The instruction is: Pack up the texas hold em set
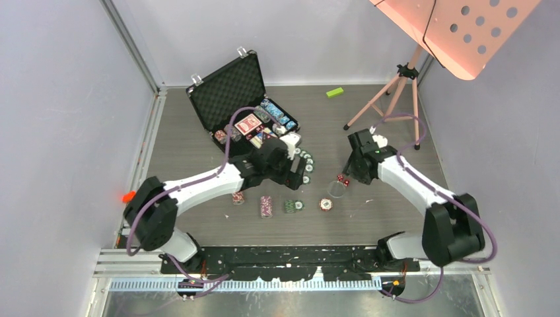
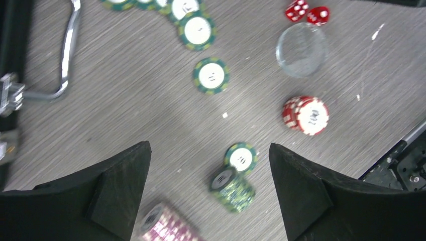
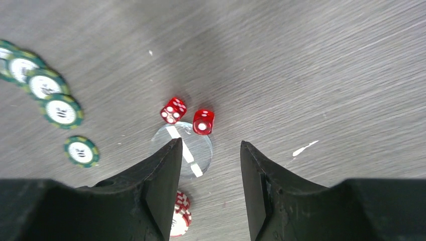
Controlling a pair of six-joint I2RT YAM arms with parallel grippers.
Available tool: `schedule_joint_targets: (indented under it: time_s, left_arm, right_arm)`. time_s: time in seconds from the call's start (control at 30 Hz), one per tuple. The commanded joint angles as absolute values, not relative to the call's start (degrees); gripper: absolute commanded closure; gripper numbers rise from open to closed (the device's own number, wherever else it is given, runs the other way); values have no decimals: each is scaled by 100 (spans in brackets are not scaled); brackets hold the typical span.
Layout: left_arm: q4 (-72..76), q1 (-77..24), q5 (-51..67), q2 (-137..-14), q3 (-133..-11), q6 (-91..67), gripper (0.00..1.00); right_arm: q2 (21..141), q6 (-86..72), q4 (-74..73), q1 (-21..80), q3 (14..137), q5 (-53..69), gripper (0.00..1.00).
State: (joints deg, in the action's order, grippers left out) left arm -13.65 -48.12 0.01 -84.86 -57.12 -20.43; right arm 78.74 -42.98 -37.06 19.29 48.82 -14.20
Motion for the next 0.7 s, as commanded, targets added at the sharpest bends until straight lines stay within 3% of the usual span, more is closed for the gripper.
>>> schedule_joint_targets:
  time_s: [0.0,0.17,0.4,0.67]
  left_arm:
    - [-929,-5217,-145,-9094,-6385,-2099,11]
    - [-652,-5620,-100,-9835,-7002,-1752,13]
    - [-697,-5660,662,-10703,-7878,-625,19]
    - [-1091,-5660,1000,-11604,-8891,194,29]
  right_arm:
    - [7039,-4206,-4211,1879,5254,-2115,48]
    - [6127,-4454,-4692,1829,5263,-3083,49]
    - [4835,-4454,-4933,1819,5204,-3393,46]
    - [4258,-4633,-5015,1819,5141,-3486,46]
